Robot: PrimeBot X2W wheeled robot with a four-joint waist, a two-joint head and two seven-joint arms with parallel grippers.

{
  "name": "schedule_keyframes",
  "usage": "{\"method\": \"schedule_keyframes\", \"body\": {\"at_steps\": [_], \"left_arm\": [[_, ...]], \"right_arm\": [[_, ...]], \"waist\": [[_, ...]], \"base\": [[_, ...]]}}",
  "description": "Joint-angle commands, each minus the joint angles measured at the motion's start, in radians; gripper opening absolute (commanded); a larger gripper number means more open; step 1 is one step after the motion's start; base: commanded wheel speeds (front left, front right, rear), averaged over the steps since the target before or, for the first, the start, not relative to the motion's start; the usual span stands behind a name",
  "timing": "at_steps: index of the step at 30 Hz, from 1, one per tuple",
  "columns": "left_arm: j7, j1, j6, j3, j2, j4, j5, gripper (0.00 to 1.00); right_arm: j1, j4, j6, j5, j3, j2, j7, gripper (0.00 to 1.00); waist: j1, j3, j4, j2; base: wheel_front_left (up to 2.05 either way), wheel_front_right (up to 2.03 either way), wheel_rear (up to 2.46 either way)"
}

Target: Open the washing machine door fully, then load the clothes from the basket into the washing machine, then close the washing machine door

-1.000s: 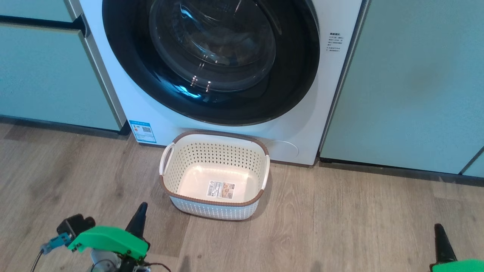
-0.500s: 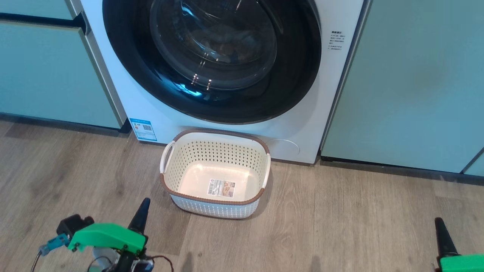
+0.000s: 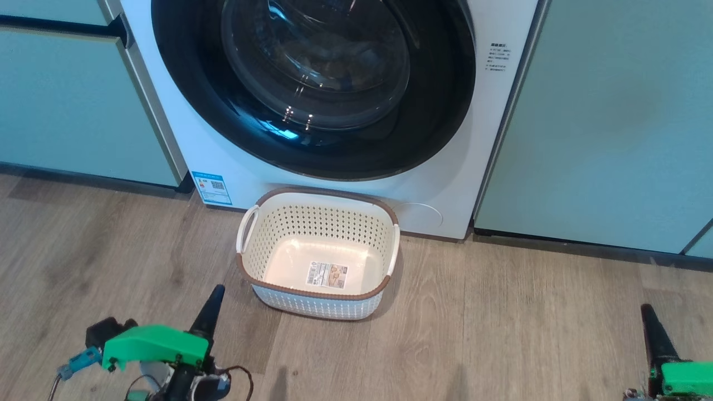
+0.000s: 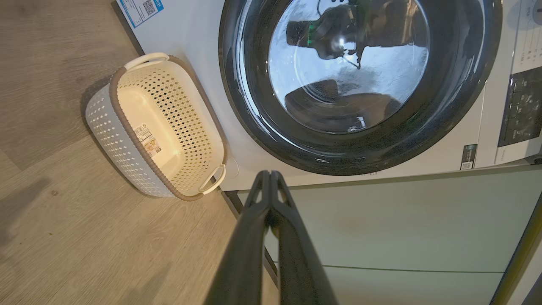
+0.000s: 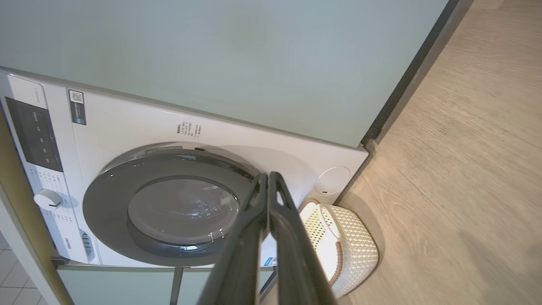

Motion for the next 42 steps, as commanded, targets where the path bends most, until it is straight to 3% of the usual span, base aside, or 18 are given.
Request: {"method": "schedule_keyframes", "body": {"at_steps": [1, 28, 42], "left_arm": [[0.008, -0.044, -0.001, 0.041, 0.008, -0.042, -0.021, 0.0], [0.09, -0.042, -0.002, 0.105, -0.036, -0.106, -0.28, 0.0], [0.095, -0.042, -0.002, 0.109, -0.039, -0.11, -0.295, 0.0]], "right_arm": [[-0.059, -0.04, 0.0, 0.026, 0.013, -0.018, 0.008, 0.0], [-0.102, -0.067, 0.0, 0.323, 0.008, -0.022, 0.09, 0.0], [-0.105, -0.068, 0.0, 0.34, 0.007, -0.022, 0.095, 0.0]], "waist": [[-0.0001, 0.0, 0.0, 0.0], [-0.0001, 0.014, 0.006, 0.0], [-0.0001, 0.015, 0.007, 0.0]], "base": [[0.0, 0.0, 0.0], [0.0, 0.0, 0.0], [0.0, 0.0, 0.0]]}}
